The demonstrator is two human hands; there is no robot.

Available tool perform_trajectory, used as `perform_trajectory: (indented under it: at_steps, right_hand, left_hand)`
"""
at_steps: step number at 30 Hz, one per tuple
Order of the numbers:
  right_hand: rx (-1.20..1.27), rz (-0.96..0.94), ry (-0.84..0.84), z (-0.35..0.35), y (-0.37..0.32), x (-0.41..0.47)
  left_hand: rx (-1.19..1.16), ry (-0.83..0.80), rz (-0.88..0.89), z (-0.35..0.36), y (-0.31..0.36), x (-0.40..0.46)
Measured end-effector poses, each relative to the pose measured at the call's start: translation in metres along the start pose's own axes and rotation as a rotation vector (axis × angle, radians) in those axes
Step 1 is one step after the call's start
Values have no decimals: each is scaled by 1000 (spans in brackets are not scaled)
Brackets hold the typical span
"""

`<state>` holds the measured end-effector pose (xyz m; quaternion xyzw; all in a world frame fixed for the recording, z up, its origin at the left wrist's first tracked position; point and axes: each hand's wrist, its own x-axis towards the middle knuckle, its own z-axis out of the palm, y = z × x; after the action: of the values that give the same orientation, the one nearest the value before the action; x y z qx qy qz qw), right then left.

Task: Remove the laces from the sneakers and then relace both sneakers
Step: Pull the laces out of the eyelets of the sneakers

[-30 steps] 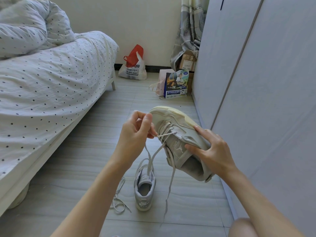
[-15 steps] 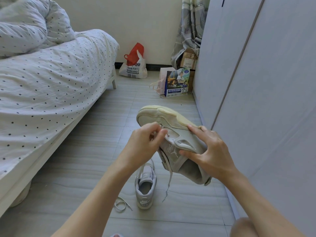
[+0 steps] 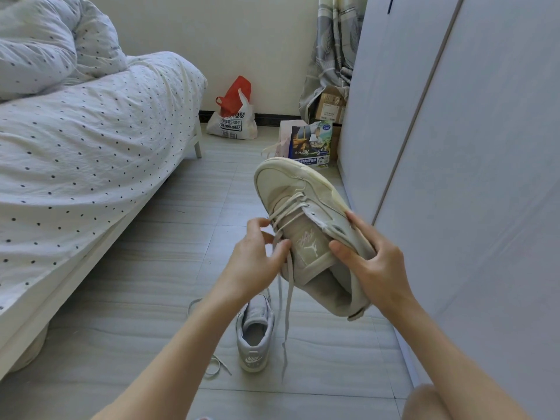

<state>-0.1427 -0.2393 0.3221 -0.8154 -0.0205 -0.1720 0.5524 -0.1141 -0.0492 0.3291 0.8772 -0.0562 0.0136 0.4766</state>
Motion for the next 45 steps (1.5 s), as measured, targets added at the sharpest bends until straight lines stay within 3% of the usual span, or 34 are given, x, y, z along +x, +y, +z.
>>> perform_trajectory:
  at_steps: [3,9,16,21,24,30,38,40,45]
  right_hand:
    - [-16,-17,7,2,-2,-2]
    - [4,3,29,3,-3,-1]
    - [49,1,58,1,-4,-1]
    - [71,-7,26,-1,-5,-2]
    - [51,-27,15,0,-7,-3]
    - [-51,-111,-13,2,-11,-4]
    - [-435,-294,-29,-2,-12,-1]
    - [-351,-235,-30,-1,-11,-3]
    - [111,20,-59,-3,-2,-1]
  left_hand:
    - [-28,78,-28,-1,1,1]
    - [132,255,96,-1,7,-10]
    - [312,30,280,-2,6,-18]
    - [200,191,206,-9,6,-9]
    - [131,196,124,-8,7,-6]
    - [129,319,139,-9,6,-5]
    - [238,508,259,-21,5,-2]
    - [145,443,227,-18,4,-2]
    - [-305,-15,-157,-15,-3,4]
